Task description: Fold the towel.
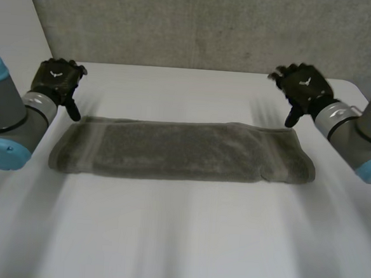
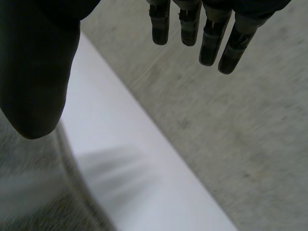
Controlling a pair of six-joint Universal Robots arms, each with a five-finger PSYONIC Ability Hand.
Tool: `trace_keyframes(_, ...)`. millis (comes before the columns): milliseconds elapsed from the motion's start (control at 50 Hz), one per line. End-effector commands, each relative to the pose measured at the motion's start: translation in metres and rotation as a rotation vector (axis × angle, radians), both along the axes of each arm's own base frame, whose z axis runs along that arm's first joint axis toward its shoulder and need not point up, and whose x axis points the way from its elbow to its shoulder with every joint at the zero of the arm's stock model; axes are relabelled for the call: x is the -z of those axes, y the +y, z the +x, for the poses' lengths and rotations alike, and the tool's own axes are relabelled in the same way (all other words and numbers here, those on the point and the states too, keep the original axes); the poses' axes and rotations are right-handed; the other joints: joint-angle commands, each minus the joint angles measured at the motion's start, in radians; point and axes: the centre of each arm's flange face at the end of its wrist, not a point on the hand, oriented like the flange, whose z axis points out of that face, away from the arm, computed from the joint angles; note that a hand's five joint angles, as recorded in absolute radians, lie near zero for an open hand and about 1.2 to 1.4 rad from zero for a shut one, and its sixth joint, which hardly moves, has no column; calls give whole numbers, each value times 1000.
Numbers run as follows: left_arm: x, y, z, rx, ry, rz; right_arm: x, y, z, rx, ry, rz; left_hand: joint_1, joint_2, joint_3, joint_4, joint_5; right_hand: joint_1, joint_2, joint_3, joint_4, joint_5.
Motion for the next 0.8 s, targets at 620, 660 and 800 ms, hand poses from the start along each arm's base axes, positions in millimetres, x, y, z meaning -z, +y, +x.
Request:
trace_keyframes(620, -1, 95, 12, 9, 54, 143, 91, 67, -53, 58, 129, 352, -102, -62, -58, -66, -37, 225, 216, -53, -76, 226)
trace_keyframes(660, -1, 95, 12, 9, 54, 143, 98, 64, -53, 54, 143, 345, -102, -62, -58, -66, -37, 307, 298, -53, -76, 308)
trace_keyframes(800, -1, 97, 12, 11, 55, 146, 95, 56, -53, 58, 148, 289, -105, -65, -58, -66, -40, 999, 990, -53, -76, 1000)
